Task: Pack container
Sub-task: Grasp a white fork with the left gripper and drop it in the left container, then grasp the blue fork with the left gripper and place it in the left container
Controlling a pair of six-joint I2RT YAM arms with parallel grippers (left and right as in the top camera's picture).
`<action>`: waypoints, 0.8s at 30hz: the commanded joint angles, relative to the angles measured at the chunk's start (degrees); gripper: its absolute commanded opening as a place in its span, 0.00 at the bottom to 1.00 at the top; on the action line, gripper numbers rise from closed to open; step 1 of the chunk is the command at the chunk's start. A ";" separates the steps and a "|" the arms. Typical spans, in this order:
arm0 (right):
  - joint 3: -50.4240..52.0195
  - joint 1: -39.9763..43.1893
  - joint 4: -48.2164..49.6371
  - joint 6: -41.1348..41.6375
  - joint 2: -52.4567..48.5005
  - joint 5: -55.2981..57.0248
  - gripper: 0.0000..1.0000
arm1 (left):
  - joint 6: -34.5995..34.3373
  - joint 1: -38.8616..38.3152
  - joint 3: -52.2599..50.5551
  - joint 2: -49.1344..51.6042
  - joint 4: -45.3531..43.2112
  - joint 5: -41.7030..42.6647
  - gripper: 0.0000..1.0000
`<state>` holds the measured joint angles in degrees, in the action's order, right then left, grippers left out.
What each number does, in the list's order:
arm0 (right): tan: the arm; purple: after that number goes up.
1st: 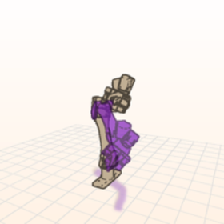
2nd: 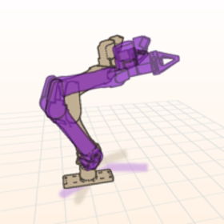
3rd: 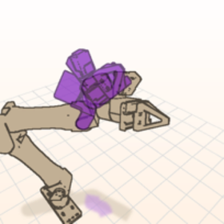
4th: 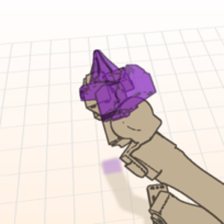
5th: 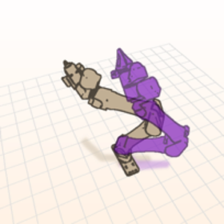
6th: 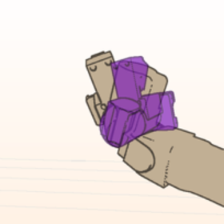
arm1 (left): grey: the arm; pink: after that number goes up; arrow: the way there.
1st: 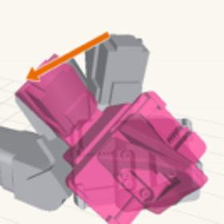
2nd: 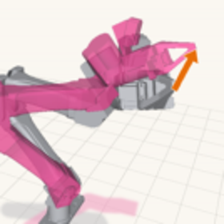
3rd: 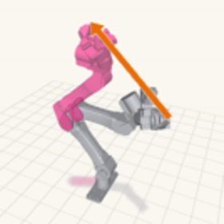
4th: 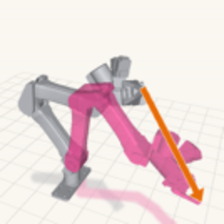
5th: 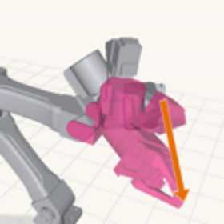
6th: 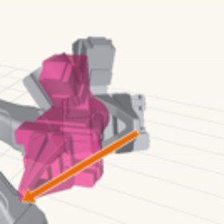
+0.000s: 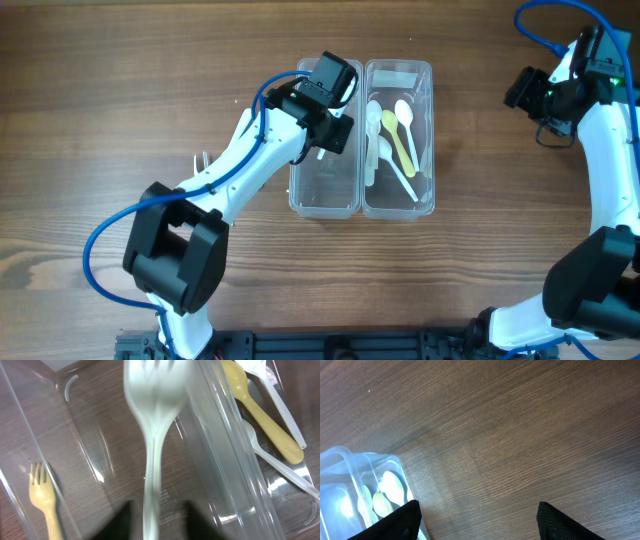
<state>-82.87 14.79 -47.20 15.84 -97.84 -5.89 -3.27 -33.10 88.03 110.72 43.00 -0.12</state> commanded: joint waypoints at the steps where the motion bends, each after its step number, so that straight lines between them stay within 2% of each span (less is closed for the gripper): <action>1: 0.11 -0.20 -0.02 0.81 -0.96 0.94 0.74 | 0.92 0.79 1.64 -1.33 0.83 0.24 0.55; 2: 0.11 -0.20 -0.09 0.81 -0.96 0.96 0.74 | -0.22 1.38 3.04 -2.14 1.86 0.22 0.62; 3: 0.11 -0.20 -0.20 0.79 -0.96 0.96 0.74 | -1.03 2.05 4.33 -2.91 2.73 0.24 0.79; 4: 0.11 -0.20 -0.26 0.79 -0.96 0.96 0.74 | -1.97 3.06 5.81 -3.76 3.65 0.22 0.85; 6: 0.11 -0.20 -0.37 0.81 -0.96 0.96 0.74 | -2.10 5.81 7.67 -5.73 4.63 0.22 0.88; 11: 0.11 -0.20 -0.37 0.83 -0.96 0.96 0.74 | -1.40 18.78 7.56 -4.39 9.73 0.55 0.82; 13: 0.11 -0.20 -0.24 0.85 -0.96 0.94 0.74 | 4.13 21.40 7.56 -1.88 10.69 2.95 0.79; 17: 0.11 -0.20 -0.35 0.87 -0.96 0.94 0.74 | 19.41 23.23 7.56 6.73 13.81 1.46 0.72; 21: 0.11 -0.20 -0.63 0.87 -0.96 0.94 0.74 | 26.64 23.32 7.56 13.40 14.91 0.44 0.61; 24: 0.11 -0.20 -1.46 0.85 -0.96 0.96 0.73 | 27.30 23.71 7.56 15.30 14.62 0.24 0.56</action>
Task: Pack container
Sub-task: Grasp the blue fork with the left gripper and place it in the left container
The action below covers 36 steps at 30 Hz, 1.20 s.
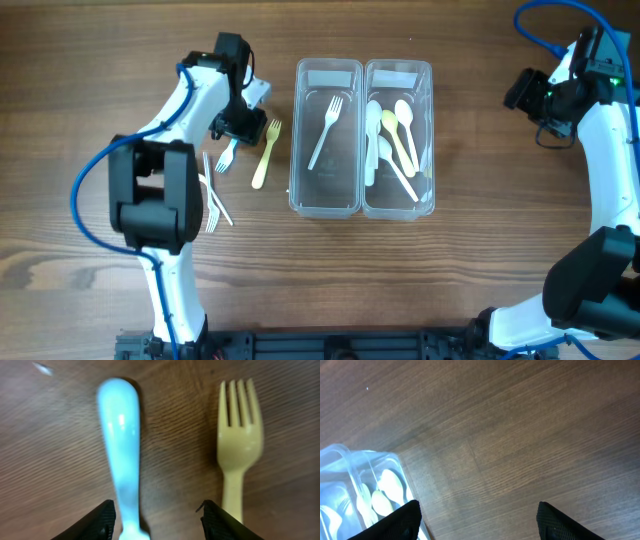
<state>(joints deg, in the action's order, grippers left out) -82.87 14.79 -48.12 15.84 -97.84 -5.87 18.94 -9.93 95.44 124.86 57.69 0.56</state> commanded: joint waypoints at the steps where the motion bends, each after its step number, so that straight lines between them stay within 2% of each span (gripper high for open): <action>1: 0.11 -0.20 -0.68 0.83 -0.96 0.94 0.73 | 5.07 0.83 0.15 1.27 -0.37 -0.44 0.56; 8: 0.11 -0.20 -0.74 0.83 -0.96 0.96 0.73 | 5.07 2.71 0.13 2.14 -1.22 0.00 0.53; 10: 0.11 -0.20 -0.74 0.81 -0.96 0.96 0.73 | 5.07 2.71 0.13 2.47 -1.70 0.02 0.47; 12: 0.11 -0.20 -0.74 0.83 -0.96 0.96 0.73 | 5.07 2.69 0.13 2.47 -2.12 0.04 0.36; 23: 0.11 -0.20 -1.01 0.81 -0.96 0.96 0.73 | 4.42 2.64 0.13 4.52 -1.68 1.51 0.41; 26: 0.11 -0.20 -1.01 0.79 -0.96 0.96 0.73 | 4.44 2.67 0.13 4.70 -1.51 1.49 0.29; 27: 0.11 -0.20 -1.01 0.79 -0.96 0.96 0.73 | 4.42 2.67 0.13 4.70 -1.46 1.51 0.21; 28: 0.11 -0.20 -1.01 0.79 -0.96 0.96 0.73 | 4.11 2.64 0.13 4.70 -1.27 1.49 0.08; 29: 0.11 -0.20 -0.98 0.79 -0.96 0.96 0.73 | 2.58 2.64 0.15 4.70 -1.25 1.27 0.04; 32: 0.11 -0.20 -0.98 0.81 -0.96 0.96 0.73 | -1.57 2.64 0.81 4.00 -0.46 -1.73 0.04; 36: 0.11 -0.20 -0.72 0.81 -0.96 0.96 0.73 | -9.92 1.90 8.15 -0.55 5.53 -1.46 0.04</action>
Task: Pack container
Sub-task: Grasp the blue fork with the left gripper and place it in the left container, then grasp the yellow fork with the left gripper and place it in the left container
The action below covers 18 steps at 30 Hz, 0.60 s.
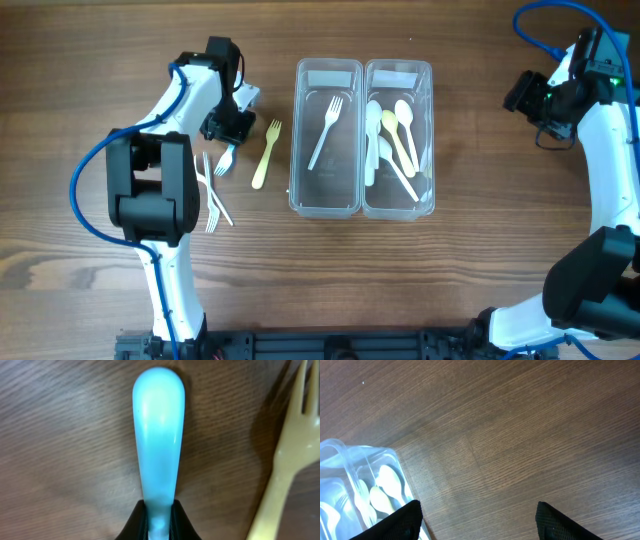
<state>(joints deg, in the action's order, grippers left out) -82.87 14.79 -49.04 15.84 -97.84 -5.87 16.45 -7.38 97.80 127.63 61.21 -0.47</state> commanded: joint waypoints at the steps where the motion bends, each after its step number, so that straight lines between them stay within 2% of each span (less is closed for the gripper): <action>1: 0.11 -0.20 0.20 0.79 -0.96 0.96 0.73 | -8.83 -1.20 7.56 -4.50 2.84 -0.42 0.04; 3: 0.11 -0.20 0.17 0.81 -0.96 0.96 0.73 | -11.37 -2.54 9.70 -7.04 3.21 1.16 0.04; 5: 0.11 -0.20 0.13 0.81 -0.96 0.96 0.73 | -14.82 -4.76 10.69 -10.08 2.86 6.14 0.04; 8: 0.11 -0.20 -0.11 0.81 -0.96 0.96 0.73 | -23.96 -9.90 10.71 -12.59 1.57 10.03 0.04; 9: 0.11 -0.20 -0.09 0.81 -0.96 0.94 0.73 | -26.05 -12.02 10.69 -12.55 1.18 10.05 0.04; 13: 0.11 -0.20 -0.09 0.83 -0.96 0.94 0.73 | -26.88 -17.92 10.05 -10.54 -1.97 10.03 0.04; 14: 0.11 -0.20 -0.09 0.83 -0.96 0.94 0.73 | -28.50 -18.86 10.05 -10.01 -2.51 9.97 0.04; 16: 0.11 -0.20 -0.09 0.81 -0.96 0.94 0.73 | -36.83 -20.68 10.05 -7.56 -2.93 9.75 0.04; 18: 0.11 -0.20 -0.09 0.81 -0.96 0.94 0.73 | -38.86 -21.16 10.05 -5.84 -2.89 9.62 0.04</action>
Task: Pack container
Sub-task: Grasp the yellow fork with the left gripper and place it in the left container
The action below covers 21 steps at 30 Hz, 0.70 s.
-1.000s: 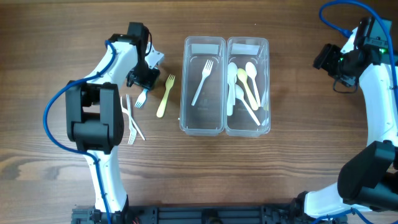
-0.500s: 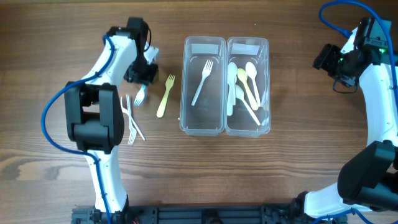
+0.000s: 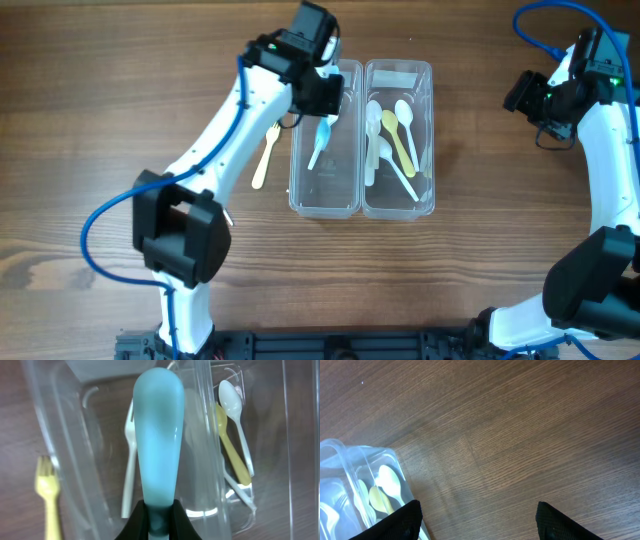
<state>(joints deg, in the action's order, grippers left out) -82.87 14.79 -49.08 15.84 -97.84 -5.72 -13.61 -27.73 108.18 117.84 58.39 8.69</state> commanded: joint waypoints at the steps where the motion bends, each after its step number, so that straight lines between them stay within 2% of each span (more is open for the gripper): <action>1: 0.11 -0.20 -0.04 0.81 -0.96 0.79 0.73 | -8.81 -0.90 -0.33 4.79 0.02 0.48 0.04; 2: 0.11 -0.20 -0.02 0.83 -0.96 0.79 0.73 | -8.76 -0.92 -0.33 5.25 0.20 0.50 0.11; 4: 0.11 -0.20 0.00 0.81 -0.96 0.81 0.73 | -8.72 -0.87 0.04 4.94 0.33 0.50 0.33; 5: 0.11 -0.20 0.04 0.81 -0.96 0.81 0.73 | -8.72 -0.74 0.57 4.50 0.39 0.57 0.40; 8: 0.11 -0.20 0.20 0.81 -0.96 0.81 0.73 | -5.68 0.33 4.22 1.75 3.04 1.53 0.56; 10: 0.11 -0.20 0.22 0.81 -0.96 0.79 0.73 | -1.75 1.64 5.92 -0.55 5.16 0.57 0.63; 13: 0.11 -0.20 0.00 0.76 -0.96 0.81 0.73 | 2.36 5.51 5.99 -2.32 9.33 -8.83 0.67; 15: 0.11 -0.20 0.00 0.76 -0.96 0.81 0.73 | 4.90 8.74 4.85 -1.57 10.14 -11.17 0.69; 17: 0.11 -0.20 0.28 0.81 -0.96 0.79 0.73 | 6.01 11.98 2.62 0.31 9.20 -10.71 0.69; 19: 0.11 -0.20 0.39 0.79 -0.96 0.81 0.74 | 9.94 14.14 0.24 2.64 8.50 -9.07 0.68; 20: 0.11 -0.20 0.39 0.81 -0.96 0.79 0.74 | 13.46 14.97 -1.07 4.20 8.31 -6.56 0.66; 21: 0.11 -0.20 0.42 0.79 -0.96 0.81 0.74 | 16.52 15.43 -2.38 6.01 8.09 -4.09 0.58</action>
<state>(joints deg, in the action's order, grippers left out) -82.87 14.79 -48.86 15.84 -97.84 -5.72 -7.03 -13.76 109.82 118.24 66.76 0.05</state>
